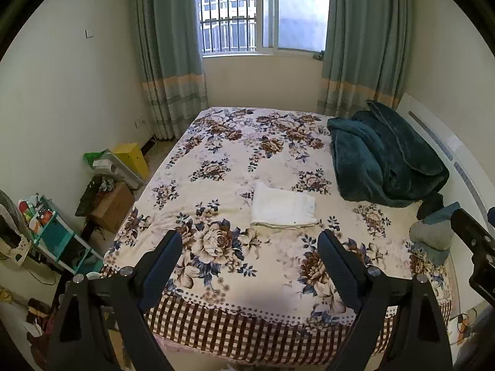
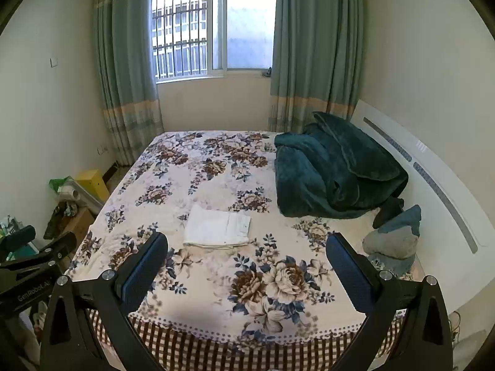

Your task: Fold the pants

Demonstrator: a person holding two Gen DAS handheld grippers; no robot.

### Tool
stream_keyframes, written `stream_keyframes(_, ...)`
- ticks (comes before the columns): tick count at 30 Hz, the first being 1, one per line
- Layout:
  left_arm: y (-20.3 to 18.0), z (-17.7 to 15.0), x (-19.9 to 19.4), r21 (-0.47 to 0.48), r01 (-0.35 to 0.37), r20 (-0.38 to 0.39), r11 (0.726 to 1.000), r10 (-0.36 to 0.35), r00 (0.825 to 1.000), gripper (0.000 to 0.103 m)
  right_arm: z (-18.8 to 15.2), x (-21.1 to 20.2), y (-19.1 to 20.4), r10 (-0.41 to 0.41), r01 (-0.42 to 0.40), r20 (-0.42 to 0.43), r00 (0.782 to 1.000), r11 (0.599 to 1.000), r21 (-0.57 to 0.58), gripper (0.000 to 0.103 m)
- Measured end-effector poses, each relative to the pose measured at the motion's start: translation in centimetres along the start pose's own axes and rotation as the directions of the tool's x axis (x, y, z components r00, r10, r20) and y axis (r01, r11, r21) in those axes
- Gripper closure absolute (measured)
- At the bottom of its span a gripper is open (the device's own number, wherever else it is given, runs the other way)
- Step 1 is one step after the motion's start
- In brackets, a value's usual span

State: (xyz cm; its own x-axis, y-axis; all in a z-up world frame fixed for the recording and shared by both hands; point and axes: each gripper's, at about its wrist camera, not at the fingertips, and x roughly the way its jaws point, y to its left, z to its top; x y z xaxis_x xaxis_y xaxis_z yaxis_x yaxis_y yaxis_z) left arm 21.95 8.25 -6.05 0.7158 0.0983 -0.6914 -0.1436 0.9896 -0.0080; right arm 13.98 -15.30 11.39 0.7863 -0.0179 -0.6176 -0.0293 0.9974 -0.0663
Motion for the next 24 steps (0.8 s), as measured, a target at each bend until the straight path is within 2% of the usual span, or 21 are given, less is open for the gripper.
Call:
stream_keyframes(8,-0.1,-0.2,-2.0,0.007,-0.003,0.035,1.000,0.002,0.999,0.014,0.0,-1.8,0.4,0.013,-0.013,-0.016,1.000,1.000,0.006,0.000)
stream_keyframes(9,-0.1,-0.3,-2.2,0.007,-0.003,0.037,1.000,0.003,0.999,0.012,0.1,-1.5,0.4,0.016,-0.016,-0.018,1.000,1.000,0.005,0.000)
stream_keyframes(11,-0.1,-0.4,-2.3,0.009,-0.006,0.042,1.000,0.006,0.999,0.000,0.2,-1.1,0.4,0.023,-0.023,-0.021,1.000,1.000,0.004,0.000)
stream_keyframes(24,-0.3,-0.7,-3.6,-0.005,-0.009,0.057,1.000,0.010,0.998,0.000,0.5,0.0,0.2,0.018,-0.018,-0.024,1.000,1.000,0.007,0.000)
